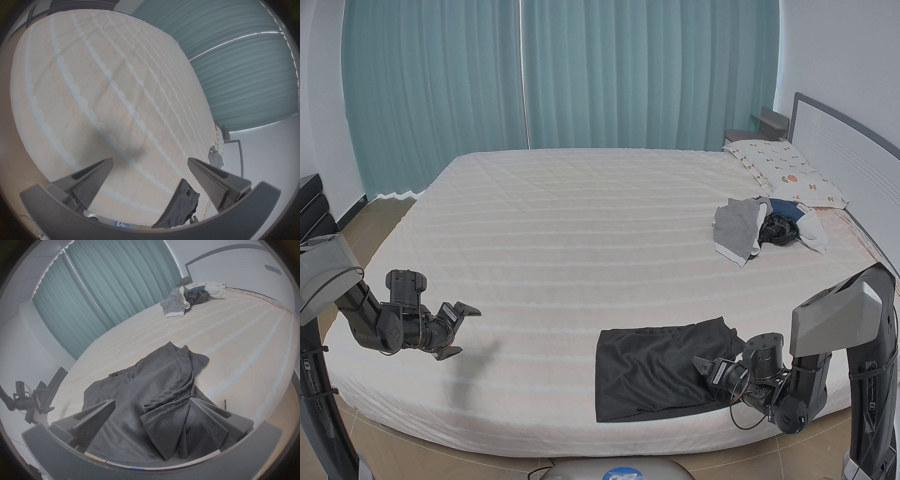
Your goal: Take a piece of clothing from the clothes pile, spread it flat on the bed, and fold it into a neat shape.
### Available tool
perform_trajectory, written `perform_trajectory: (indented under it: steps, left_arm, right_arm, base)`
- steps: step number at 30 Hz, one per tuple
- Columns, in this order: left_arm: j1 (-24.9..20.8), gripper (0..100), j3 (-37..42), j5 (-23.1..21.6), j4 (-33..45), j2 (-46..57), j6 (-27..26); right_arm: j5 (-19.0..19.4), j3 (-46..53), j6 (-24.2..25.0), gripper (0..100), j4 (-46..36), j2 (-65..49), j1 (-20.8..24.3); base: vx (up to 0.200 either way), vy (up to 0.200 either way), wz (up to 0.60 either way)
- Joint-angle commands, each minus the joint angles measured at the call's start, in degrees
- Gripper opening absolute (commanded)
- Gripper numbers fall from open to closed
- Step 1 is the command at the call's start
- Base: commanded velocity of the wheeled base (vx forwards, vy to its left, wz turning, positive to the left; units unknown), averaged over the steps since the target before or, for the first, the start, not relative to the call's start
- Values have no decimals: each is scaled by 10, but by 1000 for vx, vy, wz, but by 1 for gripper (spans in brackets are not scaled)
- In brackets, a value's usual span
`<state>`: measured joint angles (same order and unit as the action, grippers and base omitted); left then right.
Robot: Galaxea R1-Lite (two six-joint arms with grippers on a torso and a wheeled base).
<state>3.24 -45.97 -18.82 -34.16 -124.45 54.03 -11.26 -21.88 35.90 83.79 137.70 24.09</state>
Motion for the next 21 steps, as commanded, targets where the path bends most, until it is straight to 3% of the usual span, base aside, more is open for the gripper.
perform_trajectory:
  steps: [1,3,4,14,21]
  left_arm:
    - [0,100,0,0,0,-2,0]
    - [0,100,0,0,0,-2,0]
    - [0,100,0,0,0,-2,0]
    - [-1,100,1,0,1,-2,-1]
    - [-1,100,1,1,0,-2,0]
  right_arm:
    - [0,-17,0,100,-3,23,2]
    - [0,-17,-11,100,-4,31,2]
    - [0,-15,-19,0,-2,34,0]
    - [4,60,-31,0,14,-22,-21]
    - [36,117,-46,0,16,-37,-55]
  base:
    - [0,0,0]
    - [0,0,0]
    - [0,0,0]
    - [0,0,0]
    - [0,0,0]
